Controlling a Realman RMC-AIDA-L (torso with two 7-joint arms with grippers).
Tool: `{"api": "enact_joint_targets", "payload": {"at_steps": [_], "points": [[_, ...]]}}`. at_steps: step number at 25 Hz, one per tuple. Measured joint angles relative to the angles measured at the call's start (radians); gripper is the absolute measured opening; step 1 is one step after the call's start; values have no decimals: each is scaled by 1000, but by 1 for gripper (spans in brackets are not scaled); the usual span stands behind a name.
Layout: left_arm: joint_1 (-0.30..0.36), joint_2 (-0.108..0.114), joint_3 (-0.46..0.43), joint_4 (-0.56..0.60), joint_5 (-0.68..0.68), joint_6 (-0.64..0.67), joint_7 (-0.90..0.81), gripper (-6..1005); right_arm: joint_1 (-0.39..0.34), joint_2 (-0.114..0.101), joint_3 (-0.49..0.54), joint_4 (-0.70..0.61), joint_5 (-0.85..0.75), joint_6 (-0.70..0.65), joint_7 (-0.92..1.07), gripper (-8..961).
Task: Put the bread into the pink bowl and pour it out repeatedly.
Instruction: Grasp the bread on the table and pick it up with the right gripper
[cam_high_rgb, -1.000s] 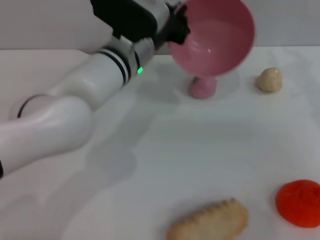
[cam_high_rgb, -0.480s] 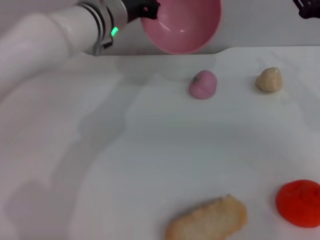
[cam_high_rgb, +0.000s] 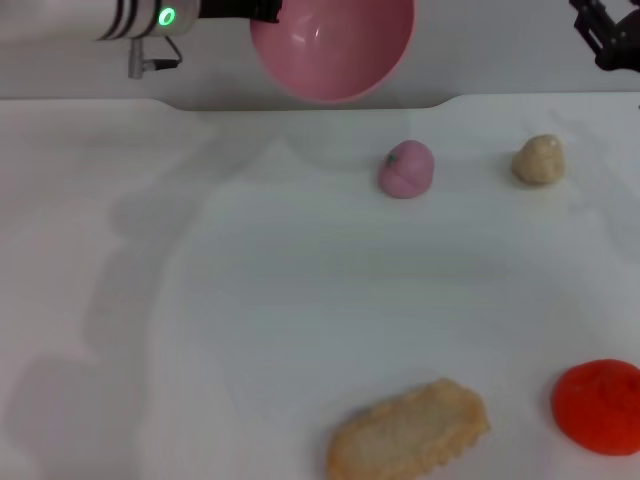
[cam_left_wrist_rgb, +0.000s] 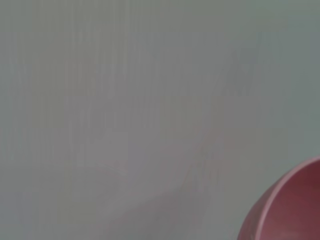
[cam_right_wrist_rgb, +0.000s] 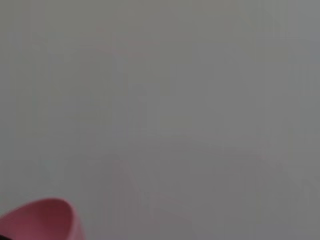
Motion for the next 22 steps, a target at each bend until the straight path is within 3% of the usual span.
{"api": "enact_joint_targets", "payload": {"at_steps": [5, 12, 16, 22], "points": [[-15, 16, -99, 0, 76, 144, -7, 38, 20, -2, -1, -7, -103, -79, 107, 476], [-25, 52, -190, -2, 193, 306, -67, 38, 60, -16, 11, -60, -392, -166, 386, 481], [-15, 87, -213, -23, 198, 381, -78, 38, 80, -25, 12, -119, -614, -191, 592, 484], [24, 106, -222, -18, 198, 434, -94, 39, 130, -40, 10, -214, -1050, -164, 1040, 488]]}}
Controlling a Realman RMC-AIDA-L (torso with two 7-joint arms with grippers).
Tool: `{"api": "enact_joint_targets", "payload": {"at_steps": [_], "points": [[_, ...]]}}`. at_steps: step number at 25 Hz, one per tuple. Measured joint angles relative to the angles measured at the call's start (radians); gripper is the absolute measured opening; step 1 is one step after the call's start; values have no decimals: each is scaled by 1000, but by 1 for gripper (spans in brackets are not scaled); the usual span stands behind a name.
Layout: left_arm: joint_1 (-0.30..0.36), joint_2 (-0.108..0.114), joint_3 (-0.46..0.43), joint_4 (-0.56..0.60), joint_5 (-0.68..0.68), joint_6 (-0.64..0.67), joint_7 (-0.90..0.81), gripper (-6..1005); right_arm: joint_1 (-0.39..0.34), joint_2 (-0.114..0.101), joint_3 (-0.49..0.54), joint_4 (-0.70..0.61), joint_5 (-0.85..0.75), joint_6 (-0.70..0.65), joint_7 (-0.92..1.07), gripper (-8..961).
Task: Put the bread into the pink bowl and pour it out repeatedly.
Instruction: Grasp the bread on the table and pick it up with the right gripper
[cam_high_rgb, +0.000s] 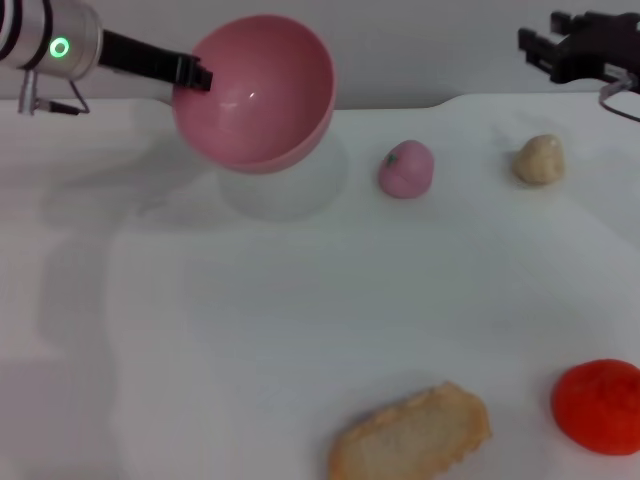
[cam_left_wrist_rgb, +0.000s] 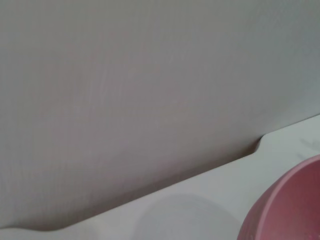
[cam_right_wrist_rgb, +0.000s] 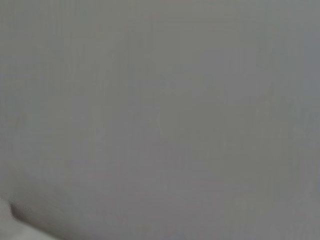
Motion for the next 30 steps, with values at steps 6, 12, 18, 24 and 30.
{"api": "enact_joint_targets", "payload": {"at_steps": [6, 12, 18, 24, 30], "points": [[9, -2, -1, -5, 0, -2, 7, 39, 113, -10, 10, -39, -378, 233, 278, 491], [18, -1, -1, -6, 0, -2, 11, 39, 225, -30, 17, -7, -487, 577, 314, 495], [34, 4, -1, -1, -1, 2, 11, 39, 280, -30, 18, -5, -618, 811, 344, 499], [33, 5, 5, -2, 2, 4, 12, 39, 330, -6, 19, -18, -618, 956, 326, 503], [26, 4, 7, 0, 10, 0, 16, 39, 372, 36, 0, -20, -615, 947, 319, 507]]}}
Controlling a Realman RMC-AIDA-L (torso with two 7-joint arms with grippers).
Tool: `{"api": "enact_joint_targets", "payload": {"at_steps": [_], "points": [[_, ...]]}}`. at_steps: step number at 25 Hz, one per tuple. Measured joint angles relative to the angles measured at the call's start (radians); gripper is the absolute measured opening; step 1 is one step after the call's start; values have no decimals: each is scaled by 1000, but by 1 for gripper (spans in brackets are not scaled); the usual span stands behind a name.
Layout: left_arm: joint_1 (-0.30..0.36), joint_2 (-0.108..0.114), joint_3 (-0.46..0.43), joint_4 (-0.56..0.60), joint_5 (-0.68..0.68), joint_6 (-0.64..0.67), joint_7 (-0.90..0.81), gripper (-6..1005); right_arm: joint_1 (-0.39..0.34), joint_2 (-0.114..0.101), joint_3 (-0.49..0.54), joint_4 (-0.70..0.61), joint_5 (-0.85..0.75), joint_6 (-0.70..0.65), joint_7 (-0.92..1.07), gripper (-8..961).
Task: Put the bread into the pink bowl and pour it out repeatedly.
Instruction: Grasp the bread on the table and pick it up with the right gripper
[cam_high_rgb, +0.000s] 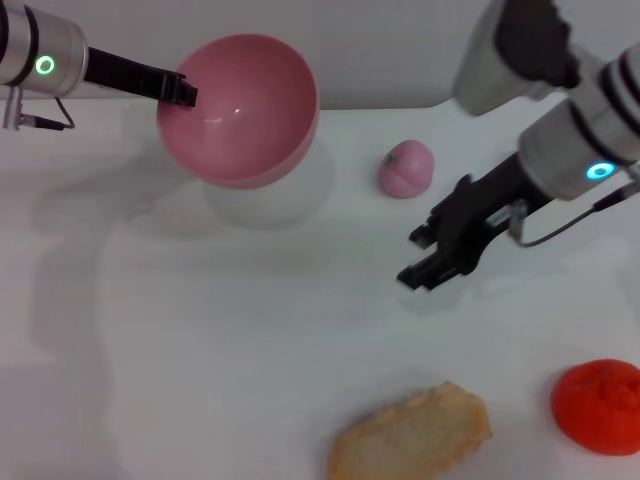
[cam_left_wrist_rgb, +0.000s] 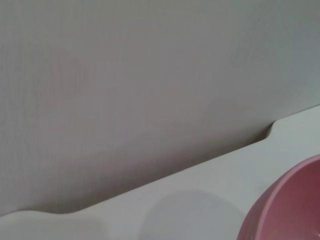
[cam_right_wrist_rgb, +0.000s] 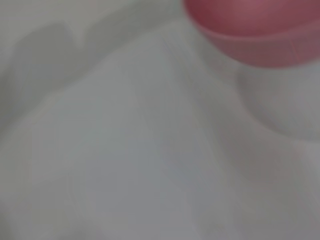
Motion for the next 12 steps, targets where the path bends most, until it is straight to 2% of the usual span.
{"api": "enact_joint_targets", "payload": {"at_steps": [6, 12], "points": [[1, -4, -7, 2, 1, 1, 8, 39, 42, 10, -133, 72, 61, -43, -12, 573], [9, -5, -6, 1, 2, 0, 9, 39, 65, 9, -186, 97, 81, -13, -26, 651]]}}
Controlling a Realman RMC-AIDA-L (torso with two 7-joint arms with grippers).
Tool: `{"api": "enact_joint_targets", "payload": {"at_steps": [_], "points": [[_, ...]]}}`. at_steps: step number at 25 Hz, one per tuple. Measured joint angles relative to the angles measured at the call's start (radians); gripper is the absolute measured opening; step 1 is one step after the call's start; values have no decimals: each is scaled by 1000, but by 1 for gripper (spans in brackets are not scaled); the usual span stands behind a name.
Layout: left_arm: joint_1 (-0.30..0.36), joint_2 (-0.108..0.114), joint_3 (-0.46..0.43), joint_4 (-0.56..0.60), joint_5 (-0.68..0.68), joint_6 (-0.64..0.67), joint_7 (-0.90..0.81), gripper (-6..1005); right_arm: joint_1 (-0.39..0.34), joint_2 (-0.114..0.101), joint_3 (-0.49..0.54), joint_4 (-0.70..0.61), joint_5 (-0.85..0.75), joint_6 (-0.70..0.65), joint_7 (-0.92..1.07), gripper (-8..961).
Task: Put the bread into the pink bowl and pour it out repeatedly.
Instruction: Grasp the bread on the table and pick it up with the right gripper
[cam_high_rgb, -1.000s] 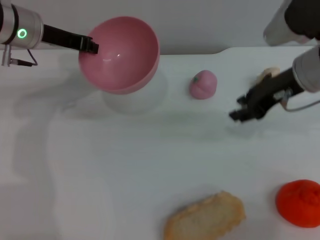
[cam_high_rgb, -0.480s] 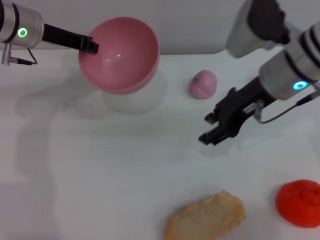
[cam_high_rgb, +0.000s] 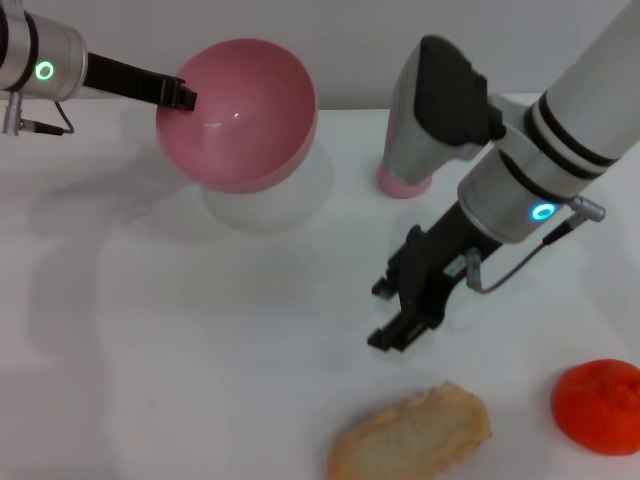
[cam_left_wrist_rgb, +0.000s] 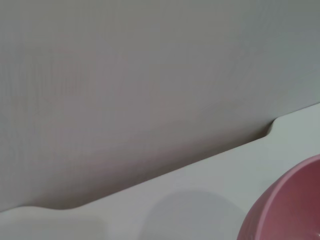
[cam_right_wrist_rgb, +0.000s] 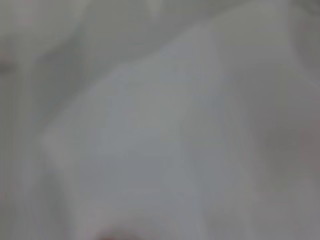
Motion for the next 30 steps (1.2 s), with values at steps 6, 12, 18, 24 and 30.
{"api": "enact_joint_targets", "payload": {"at_steps": [6, 12, 18, 24, 30], "points": [[2, 1, -2, -7, 0, -1, 1, 39, 7, -2, -27, -11, 1, 71, -2, 652], [-1, -1, 0, -3, 0, -2, 2, 39, 1, -2, -58, -14, 2, 94, -7, 652], [-5, -5, 6, -1, 0, -3, 2, 39, -9, 1, -96, 2, 5, 92, -22, 651], [-4, -11, 6, 0, 0, -2, 8, 39, -24, 3, -109, 7, 14, 87, -30, 652], [-1, -19, 7, 1, 0, 1, 16, 39, -38, 6, -119, 19, 21, 73, -36, 652]]}}
